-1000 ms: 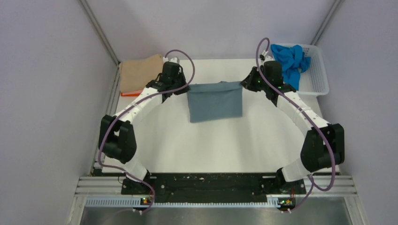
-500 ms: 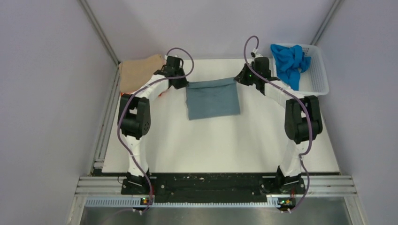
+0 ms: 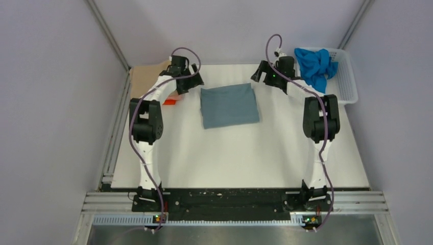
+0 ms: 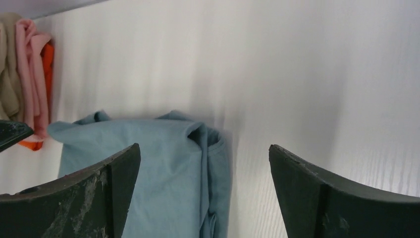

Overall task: Fold and stack the t-shirts
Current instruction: Fold the long partially folded tshirt into a neat square, then put the neatly folded tshirt into the corner of the board with the left arm

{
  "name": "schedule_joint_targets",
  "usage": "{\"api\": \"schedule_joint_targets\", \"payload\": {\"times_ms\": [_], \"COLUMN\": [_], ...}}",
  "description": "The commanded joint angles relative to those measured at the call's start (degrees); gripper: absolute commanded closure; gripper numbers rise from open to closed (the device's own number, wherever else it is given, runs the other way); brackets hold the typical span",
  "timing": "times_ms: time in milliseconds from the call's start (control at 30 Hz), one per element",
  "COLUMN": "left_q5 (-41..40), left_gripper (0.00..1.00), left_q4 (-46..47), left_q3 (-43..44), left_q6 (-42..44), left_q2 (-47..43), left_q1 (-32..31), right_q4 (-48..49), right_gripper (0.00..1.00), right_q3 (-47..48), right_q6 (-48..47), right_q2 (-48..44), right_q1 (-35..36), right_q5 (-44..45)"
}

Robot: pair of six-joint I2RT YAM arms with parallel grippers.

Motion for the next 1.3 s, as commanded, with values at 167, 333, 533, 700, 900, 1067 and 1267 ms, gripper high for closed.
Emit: {"api": "schedule_joint_targets", "payload": {"times_ms": [167, 333, 533, 700, 900, 1067, 1267], "left_q5": [7.88, 6.95, 5.07, 7.04, 5.32, -5.96, -19.9], "left_gripper": [0.01, 0.01, 0.06, 0.15, 0.35, 0.5, 1.0], "left_q4": [3.12, 3.02, -0.59, -0.91, -3.31, -9.93, -22.7], "left_q3": [-17.25, -19.69, -15.34, -11.71, -8.22, -3.65, 8.21], "left_q6": [-1.17, -1.76, -1.04, -1.88, -3.28, -5.31, -6.48], "left_q2": [-13.71, -12.77, -6.48, -0.33, 3.34, 5.53, 12.22], "left_q1": [-2.99, -3.69, -3.85, -4.92, -8.9, -13.64, -17.29], "right_q4": [13.42, 17.77, 11.54, 6.78, 4.9, 4.71, 4.4], "right_gripper": [0.01, 0.01, 0.01, 0.01, 0.01, 0.01, 0.01], "right_q3": [-27.58, -38.13, -45.03, -48.73, -51.01, -52.01, -52.22], "right_q6": [4.35, 6.35, 3.47, -0.64, -2.61, -2.77, -2.91], "right_q2": [-23.95, -31.4, -38.99, -45.85, -50.62, -51.61, -51.21], "right_q1": [0.6, 0.98, 1.02, 1.02, 1.06, 1.08, 1.08], "right_q5": [-5.68, -7.22, -4.48, 1.76, 6.0, 7.32, 7.19]}}
